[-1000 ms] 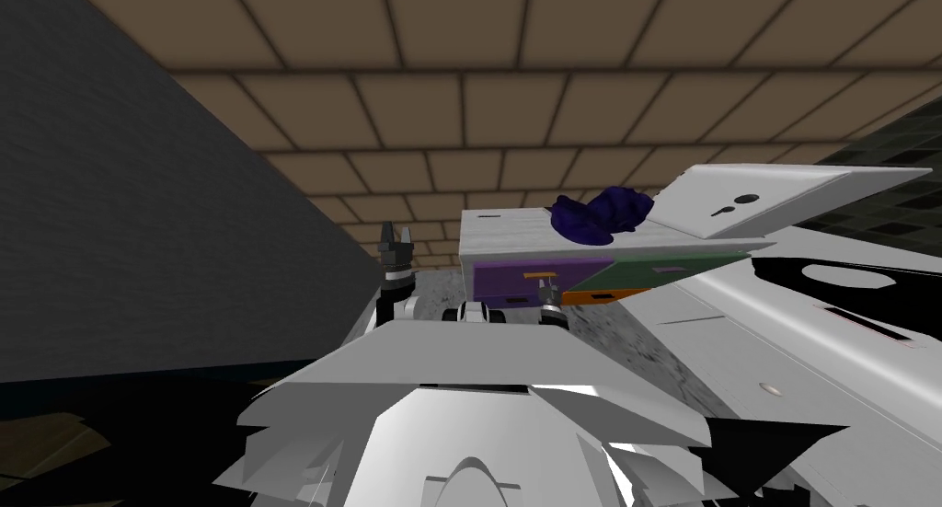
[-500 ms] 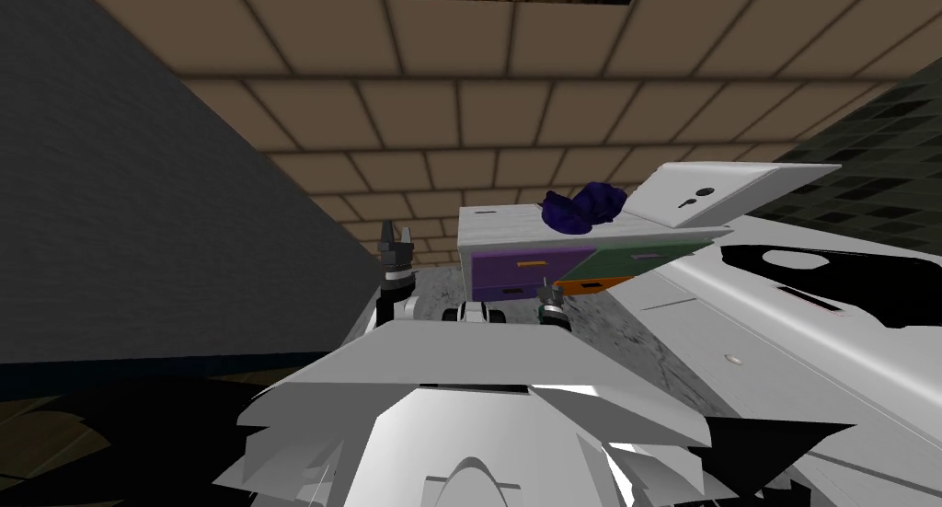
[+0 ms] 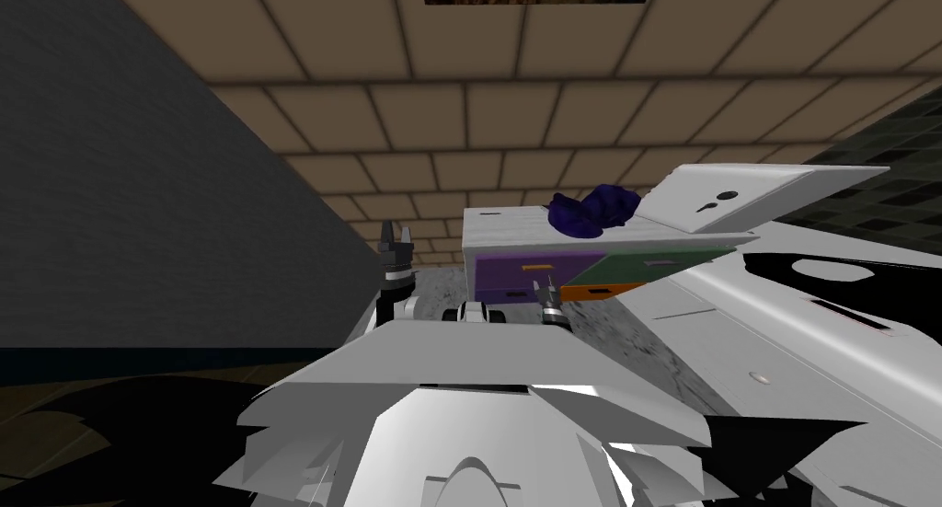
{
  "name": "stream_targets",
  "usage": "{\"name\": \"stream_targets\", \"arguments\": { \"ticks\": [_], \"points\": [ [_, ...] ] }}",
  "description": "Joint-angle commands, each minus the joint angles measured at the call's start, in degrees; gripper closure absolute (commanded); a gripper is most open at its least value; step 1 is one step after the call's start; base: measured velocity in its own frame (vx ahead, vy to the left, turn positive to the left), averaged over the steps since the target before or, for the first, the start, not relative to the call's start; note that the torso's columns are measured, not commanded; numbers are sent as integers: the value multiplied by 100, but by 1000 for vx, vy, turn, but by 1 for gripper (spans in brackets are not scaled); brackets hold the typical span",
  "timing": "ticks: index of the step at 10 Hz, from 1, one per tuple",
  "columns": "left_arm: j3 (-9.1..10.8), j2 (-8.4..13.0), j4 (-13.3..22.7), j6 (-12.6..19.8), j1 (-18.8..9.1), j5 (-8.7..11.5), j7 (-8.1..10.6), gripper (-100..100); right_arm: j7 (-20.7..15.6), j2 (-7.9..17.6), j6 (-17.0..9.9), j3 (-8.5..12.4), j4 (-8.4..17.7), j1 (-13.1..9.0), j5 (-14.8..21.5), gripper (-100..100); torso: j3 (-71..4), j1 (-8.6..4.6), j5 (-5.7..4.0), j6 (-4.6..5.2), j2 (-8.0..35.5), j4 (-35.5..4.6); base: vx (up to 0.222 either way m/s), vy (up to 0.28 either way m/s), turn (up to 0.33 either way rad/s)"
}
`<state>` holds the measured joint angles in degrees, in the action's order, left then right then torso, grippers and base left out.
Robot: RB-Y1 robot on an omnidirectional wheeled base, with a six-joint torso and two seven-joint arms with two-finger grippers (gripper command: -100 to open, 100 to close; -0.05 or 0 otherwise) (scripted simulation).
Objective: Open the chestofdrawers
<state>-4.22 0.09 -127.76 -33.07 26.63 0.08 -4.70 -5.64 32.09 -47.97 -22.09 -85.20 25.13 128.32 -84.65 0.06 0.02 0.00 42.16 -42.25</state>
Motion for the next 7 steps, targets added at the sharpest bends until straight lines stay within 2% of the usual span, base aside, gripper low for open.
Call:
{"name": "stream_targets", "arguments": {
  "ticks": [1, 3, 4, 5, 6, 7],
  "points": [
    [0, 0, 0, 0, 0, 0, 0, 0, -28, 159, 124, -129, -224, 106, 283, -100, 10, -3, -1, 0, 16, -4, 72, 39, 91],
    [0, 0, 0, 0, -1, 0, 0, 0, -21, 268, 177, -218, -343, 182, 463, -100, 18, -12, -4, 2, 28, -8, 54, 27, 53],
    [0, 0, 0, 0, -1, 0, 0, 0, -6, 244, 145, -186, -294, 163, 400, -100, 15, -11, -4, 1, 23, -6, 23, 10, 12],
    [0, 0, 0, 0, -1, 0, 0, 0, -3, 367, 309, -78, -427, 139, 302, -100, 14, -13, -4, 2, 23, -6, 74, 21, -3],
    [0, 0, 0, 0, 0, 0, 0, 0, -8, 323, 231, -120, -392, 162, 343, -100, 2, -7, -2, 0, 2, -2, 47, 12, 2],
    [0, 0, 0, 0, -1, 0, 0, 0, -10, 333, 258, -108, -407, 160, 333, 100, 5, -7, -2, 1, 10, -1, 7, 2, 1]
  ]
}}
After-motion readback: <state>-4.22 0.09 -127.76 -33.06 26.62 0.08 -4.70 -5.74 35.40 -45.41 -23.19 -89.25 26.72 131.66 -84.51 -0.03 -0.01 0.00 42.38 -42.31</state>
